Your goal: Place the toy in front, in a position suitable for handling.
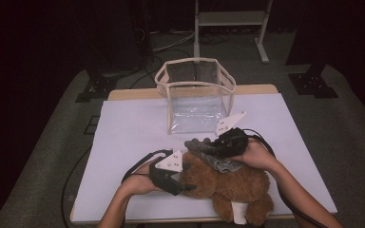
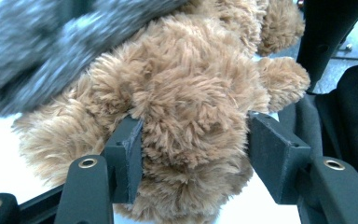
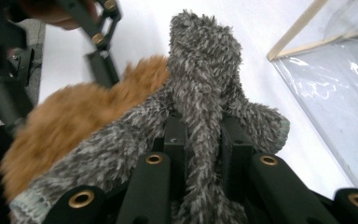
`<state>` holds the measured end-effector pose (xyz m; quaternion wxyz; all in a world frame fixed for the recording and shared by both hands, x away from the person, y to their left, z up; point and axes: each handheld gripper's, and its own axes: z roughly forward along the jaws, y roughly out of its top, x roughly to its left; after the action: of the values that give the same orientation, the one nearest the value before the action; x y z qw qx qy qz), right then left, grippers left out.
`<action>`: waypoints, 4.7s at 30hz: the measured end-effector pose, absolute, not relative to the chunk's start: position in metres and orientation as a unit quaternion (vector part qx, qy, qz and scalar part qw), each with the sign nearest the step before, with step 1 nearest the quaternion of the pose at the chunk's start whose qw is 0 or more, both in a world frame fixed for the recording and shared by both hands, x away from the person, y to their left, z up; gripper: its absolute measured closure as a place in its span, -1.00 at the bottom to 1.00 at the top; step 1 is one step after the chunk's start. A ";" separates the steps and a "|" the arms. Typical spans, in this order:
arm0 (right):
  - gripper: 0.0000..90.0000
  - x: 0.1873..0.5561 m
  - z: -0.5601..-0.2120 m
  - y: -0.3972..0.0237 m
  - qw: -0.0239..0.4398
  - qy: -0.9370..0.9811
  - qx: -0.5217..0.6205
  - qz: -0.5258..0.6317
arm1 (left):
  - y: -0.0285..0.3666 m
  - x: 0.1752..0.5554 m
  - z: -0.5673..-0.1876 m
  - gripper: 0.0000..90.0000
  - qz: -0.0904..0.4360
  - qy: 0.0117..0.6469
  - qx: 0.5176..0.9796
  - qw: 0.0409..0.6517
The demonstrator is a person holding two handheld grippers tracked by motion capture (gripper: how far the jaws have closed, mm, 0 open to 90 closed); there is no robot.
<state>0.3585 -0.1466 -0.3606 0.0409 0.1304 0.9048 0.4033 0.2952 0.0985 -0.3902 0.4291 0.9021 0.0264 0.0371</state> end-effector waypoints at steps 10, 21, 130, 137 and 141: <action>0.67 0.326 -0.354 -0.153 0.037 0.900 0.093 0.424 | 0.107 0.298 -0.386 -0.14 0.048 0.034 0.904 0.424; 0.67 0.301 -0.351 -0.157 0.051 0.903 0.073 0.420 | 0.109 0.304 -0.393 -0.12 0.034 0.046 0.898 0.437; 0.67 0.286 -0.379 -0.230 0.031 0.874 0.129 0.468 | 0.117 0.320 -0.399 -0.85 -0.048 0.108 0.888 0.445; 0.67 0.286 -0.380 -0.230 0.031 0.873 0.130 0.470 | 0.100 0.321 -0.408 -1.00 -0.066 0.094 0.902 0.416; 0.67 0.287 -0.381 -0.233 0.034 0.870 0.133 0.473 | 0.098 0.326 -0.406 -0.79 -0.066 0.103 0.907 0.404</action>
<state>0.2872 -0.2327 -0.3811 0.0345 0.1332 0.8701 0.4733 0.3258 0.0978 -0.4062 0.4042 0.9065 0.1027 -0.0656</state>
